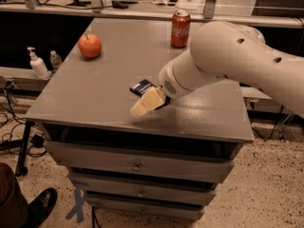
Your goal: Move rxbar blueberry near coke can
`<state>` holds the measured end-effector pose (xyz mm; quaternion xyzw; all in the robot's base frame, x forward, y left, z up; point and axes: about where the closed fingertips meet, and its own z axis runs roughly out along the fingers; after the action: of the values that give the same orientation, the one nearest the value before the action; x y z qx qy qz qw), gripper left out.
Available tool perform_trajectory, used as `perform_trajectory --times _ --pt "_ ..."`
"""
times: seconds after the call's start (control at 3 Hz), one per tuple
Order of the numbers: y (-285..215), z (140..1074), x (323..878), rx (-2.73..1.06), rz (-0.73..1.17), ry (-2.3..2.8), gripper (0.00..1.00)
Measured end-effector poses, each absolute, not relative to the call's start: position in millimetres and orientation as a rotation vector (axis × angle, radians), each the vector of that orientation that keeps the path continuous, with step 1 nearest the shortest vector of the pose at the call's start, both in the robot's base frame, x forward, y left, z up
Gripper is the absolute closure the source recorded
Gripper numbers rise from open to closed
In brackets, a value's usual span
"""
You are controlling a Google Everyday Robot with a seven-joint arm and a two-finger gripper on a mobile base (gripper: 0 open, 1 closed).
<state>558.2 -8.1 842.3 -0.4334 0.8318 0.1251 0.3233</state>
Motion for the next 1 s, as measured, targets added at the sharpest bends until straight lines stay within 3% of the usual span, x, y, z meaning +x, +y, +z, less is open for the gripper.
perform_trajectory --times 0.33,1.0 --pt "-9.0 828.2 561.3 -1.097 0.324 2.209 0.18" --pt "-9.8 825.5 567.7 -1.055 0.316 2.220 0.64"
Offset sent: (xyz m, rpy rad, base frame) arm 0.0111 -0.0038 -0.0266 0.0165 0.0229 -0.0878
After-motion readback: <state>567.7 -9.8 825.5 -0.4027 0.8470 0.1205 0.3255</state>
